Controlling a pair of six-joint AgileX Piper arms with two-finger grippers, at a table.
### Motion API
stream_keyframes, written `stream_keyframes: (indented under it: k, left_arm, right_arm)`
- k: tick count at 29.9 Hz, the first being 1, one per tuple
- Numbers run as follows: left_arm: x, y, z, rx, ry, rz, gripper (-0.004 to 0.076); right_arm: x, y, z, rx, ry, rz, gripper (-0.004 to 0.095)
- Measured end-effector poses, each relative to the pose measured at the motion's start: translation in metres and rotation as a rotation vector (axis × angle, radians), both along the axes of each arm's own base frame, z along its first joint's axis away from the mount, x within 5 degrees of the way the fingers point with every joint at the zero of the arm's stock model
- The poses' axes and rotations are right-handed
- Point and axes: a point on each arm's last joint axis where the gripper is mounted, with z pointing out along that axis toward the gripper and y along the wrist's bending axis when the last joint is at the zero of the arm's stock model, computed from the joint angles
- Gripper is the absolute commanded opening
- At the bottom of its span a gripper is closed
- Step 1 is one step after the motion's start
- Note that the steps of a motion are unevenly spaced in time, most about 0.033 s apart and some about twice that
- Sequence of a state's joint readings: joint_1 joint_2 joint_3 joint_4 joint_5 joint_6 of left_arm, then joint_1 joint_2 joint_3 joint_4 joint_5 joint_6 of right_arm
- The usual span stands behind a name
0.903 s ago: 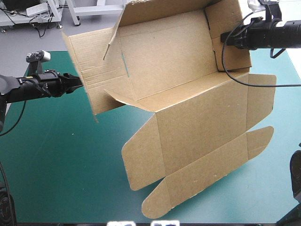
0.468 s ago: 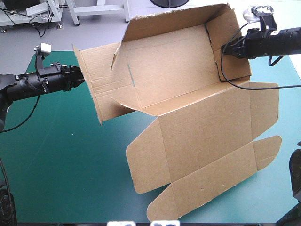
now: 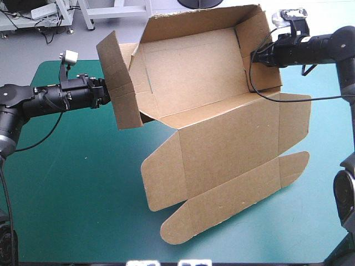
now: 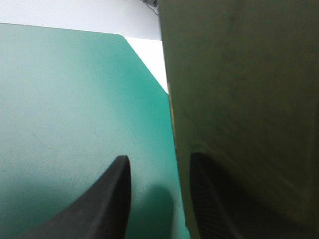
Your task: Fold the box
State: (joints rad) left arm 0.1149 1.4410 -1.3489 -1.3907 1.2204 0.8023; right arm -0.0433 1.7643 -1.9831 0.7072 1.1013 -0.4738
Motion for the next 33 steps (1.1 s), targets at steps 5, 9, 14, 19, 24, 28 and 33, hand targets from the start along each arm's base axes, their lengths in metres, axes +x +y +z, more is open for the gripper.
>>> stream_keyframes:
  k: [5,9,14,19,24,28,33]
  left_arm:
    - [0.0,-0.001,0.003,-0.031,-0.011,0.002,0.0449]
    - [0.0,-0.001,0.004,-0.038,-0.012,0.001,0.0459]
    - [0.0,-0.001,0.004,-0.038,-0.012,0.001,0.0469]
    - [0.0,-0.001,0.004,-0.038,-0.012,0.001,0.0486]
    - [0.0,-0.001,0.003,-0.03,-0.018,0.0,0.0486]
    - [0.001,0.0,-0.001,0.014,-0.015,0.012,0.0485]
    - [0.007,0.002,-0.009,0.116,0.003,0.095,0.0485]
  right_arm:
    - [0.005,0.018,-0.004,-0.006,-0.006,0.006,-0.0017]
    - [0.008,0.031,-0.004,-0.014,-0.039,0.001,-0.0017]
    - [0.007,0.045,-0.005,-0.038,-0.045,-0.013,-0.0017]
    - [0.006,0.057,-0.009,-0.101,-0.027,-0.053,-0.0017]
    - [0.005,0.068,-0.009,-0.094,-0.022,-0.067,-0.0017]
    - [0.004,0.074,-0.008,-0.088,-0.026,-0.073,-0.0016]
    - [0.007,0.083,-0.011,-0.074,-0.024,-0.092,-0.0016]
